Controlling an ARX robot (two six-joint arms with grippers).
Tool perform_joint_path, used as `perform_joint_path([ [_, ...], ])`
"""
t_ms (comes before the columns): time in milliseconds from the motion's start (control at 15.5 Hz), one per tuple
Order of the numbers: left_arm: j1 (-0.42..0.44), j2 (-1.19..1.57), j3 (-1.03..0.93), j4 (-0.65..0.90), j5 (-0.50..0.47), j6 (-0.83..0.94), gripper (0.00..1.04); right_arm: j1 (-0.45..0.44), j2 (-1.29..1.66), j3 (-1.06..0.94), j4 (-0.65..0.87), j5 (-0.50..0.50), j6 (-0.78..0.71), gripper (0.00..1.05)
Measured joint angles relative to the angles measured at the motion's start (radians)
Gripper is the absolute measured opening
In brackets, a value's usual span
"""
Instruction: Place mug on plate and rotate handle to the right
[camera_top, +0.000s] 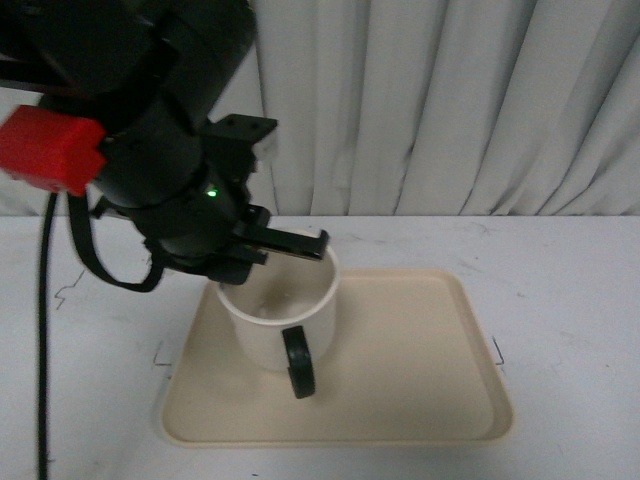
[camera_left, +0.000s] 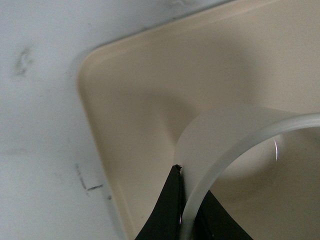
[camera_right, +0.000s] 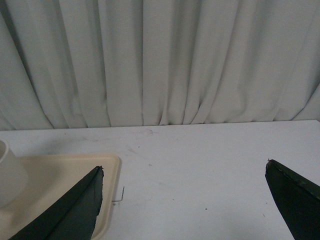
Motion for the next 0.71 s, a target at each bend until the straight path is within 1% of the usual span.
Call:
perform_joint_path([
  [323, -0.072, 0.151, 0.140, -0.037, -0.030, 0.028, 0.03, 0.000, 0.000, 0.000, 0.000, 0.000, 0.000, 0.98],
  [581, -0.113, 0.183, 0.146, -0.050, -0.014, 0.033, 0.03, 0.000, 0.000, 0.000, 0.000, 0.000, 0.000, 0.98],
  [710, -0.114, 0.187, 0.145, -0.053, -0.003, 0.033, 0.23, 0.000, 0.000, 0.000, 0.000, 0.000, 0.000, 0.98],
])
